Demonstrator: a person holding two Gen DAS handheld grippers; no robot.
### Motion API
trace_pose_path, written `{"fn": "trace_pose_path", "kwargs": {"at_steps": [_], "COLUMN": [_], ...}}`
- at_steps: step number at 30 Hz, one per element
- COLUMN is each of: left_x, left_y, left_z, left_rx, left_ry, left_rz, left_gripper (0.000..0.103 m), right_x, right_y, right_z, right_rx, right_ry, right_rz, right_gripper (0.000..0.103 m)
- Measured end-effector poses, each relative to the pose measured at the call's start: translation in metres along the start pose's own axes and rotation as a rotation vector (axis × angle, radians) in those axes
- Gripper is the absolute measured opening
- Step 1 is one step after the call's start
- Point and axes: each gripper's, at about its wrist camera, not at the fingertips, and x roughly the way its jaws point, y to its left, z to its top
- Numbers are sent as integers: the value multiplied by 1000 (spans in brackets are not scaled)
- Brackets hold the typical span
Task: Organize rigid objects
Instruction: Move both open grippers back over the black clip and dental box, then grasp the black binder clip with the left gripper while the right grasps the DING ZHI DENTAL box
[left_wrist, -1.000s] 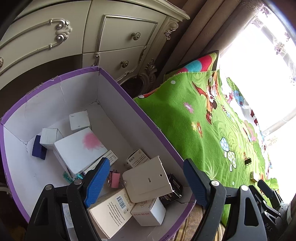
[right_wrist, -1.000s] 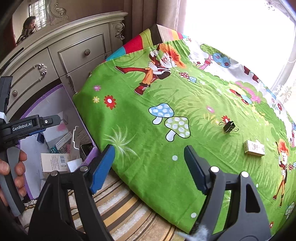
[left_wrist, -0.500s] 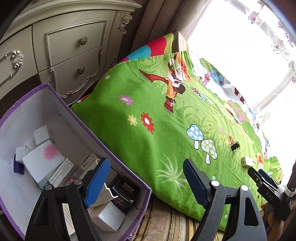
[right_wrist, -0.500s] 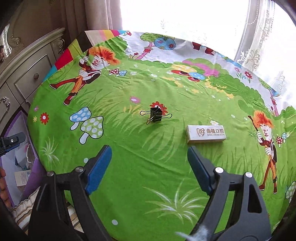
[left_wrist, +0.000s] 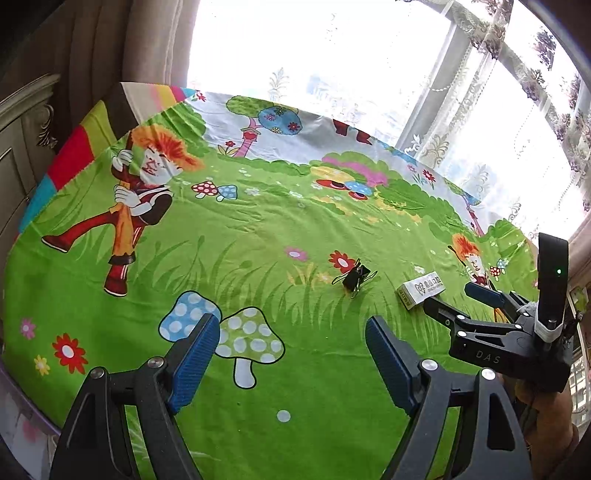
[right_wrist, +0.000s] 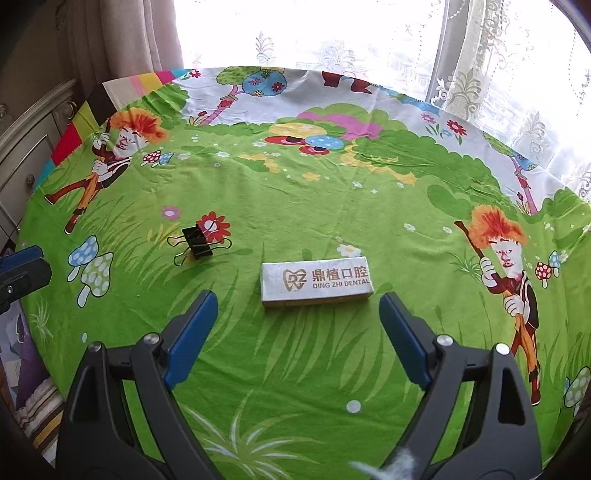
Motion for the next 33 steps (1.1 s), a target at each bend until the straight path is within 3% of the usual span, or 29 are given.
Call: {"fn": "trace_pose_path", "kwargs": {"at_steps": [3,10,14,19,21,25,29,33], "left_x": [23,64,83,103,111,113,111,105], "left_y": [-22,-50,-59,-61,-62,-64,-65,-65], "left_z": [11,25,29,28,26,24,21,14], "left_rx": [113,273,341,358,364,367,357,336], "left_ry": [13,35,66,109,136,130,129,128], "left_rz": [-25,-28,-25,-30,-26,-16,4,17], "left_gripper": [82,81,69,53,40,27,27,27], "right_x": [8,27,36,47,50,55,54,49], "right_y": [-2,-4,-10,-10,-10,-15,-16,-11], "right_z": [2,2,2,2,2,3,2,-1], "right_rx": [-27,-51,-35,-38,-32,5,26,28], "right_ry": [-6,5,17,31,29,27,29,20], "right_rz": [-4,-10,-14,-9,1,19,20,11], "right_gripper": [92,93,94,94,95,96,95,85]}}
